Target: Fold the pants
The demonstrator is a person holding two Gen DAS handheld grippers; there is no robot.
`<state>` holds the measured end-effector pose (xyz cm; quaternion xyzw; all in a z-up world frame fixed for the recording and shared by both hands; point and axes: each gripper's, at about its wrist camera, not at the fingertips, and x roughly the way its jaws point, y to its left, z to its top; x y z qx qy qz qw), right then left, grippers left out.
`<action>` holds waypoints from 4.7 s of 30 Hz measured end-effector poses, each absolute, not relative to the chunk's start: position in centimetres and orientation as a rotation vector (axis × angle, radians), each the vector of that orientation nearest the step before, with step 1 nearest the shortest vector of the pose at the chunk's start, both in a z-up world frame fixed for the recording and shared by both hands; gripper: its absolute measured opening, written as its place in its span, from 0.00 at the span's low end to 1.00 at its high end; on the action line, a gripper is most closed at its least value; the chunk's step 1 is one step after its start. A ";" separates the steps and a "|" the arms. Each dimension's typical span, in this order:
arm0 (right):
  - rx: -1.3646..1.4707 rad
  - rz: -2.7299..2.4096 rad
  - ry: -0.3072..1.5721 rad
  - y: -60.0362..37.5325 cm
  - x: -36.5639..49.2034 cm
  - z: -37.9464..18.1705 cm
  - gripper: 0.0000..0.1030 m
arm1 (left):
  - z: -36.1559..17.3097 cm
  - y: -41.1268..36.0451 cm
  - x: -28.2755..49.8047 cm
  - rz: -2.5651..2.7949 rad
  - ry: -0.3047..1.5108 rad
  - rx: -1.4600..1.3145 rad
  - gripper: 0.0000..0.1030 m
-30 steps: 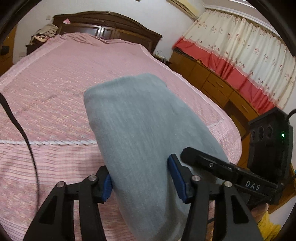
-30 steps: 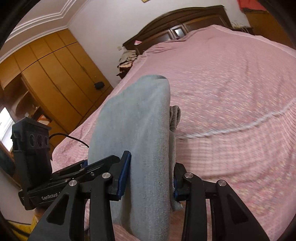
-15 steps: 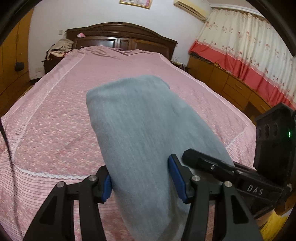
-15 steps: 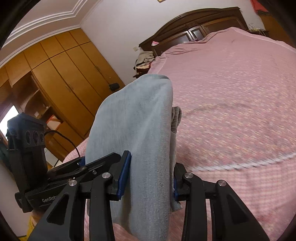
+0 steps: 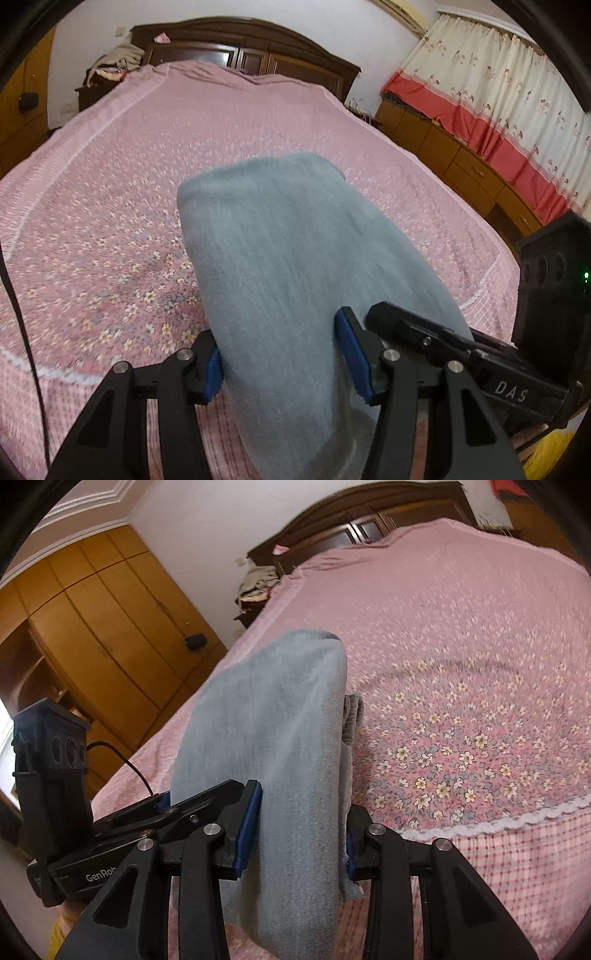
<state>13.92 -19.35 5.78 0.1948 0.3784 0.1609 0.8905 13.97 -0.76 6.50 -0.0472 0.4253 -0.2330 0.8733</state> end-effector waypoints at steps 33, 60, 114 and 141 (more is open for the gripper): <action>0.267 0.300 0.726 -19.6 15.9 5.1 0.16 | 4.4 1.1 20.3 -0.386 0.788 -0.205 0.55; 0.191 0.325 0.783 -22.8 7.9 4.3 0.11 | 3.6 1.8 7.6 -0.246 0.849 -0.114 0.54; 0.048 0.135 0.841 -23.0 5.1 0.5 0.76 | -1.2 -1.8 3.5 -0.084 0.907 -0.097 0.91; 0.047 0.136 0.842 -23.1 5.2 0.4 0.76 | -1.2 -1.6 3.6 -0.085 0.909 -0.102 0.92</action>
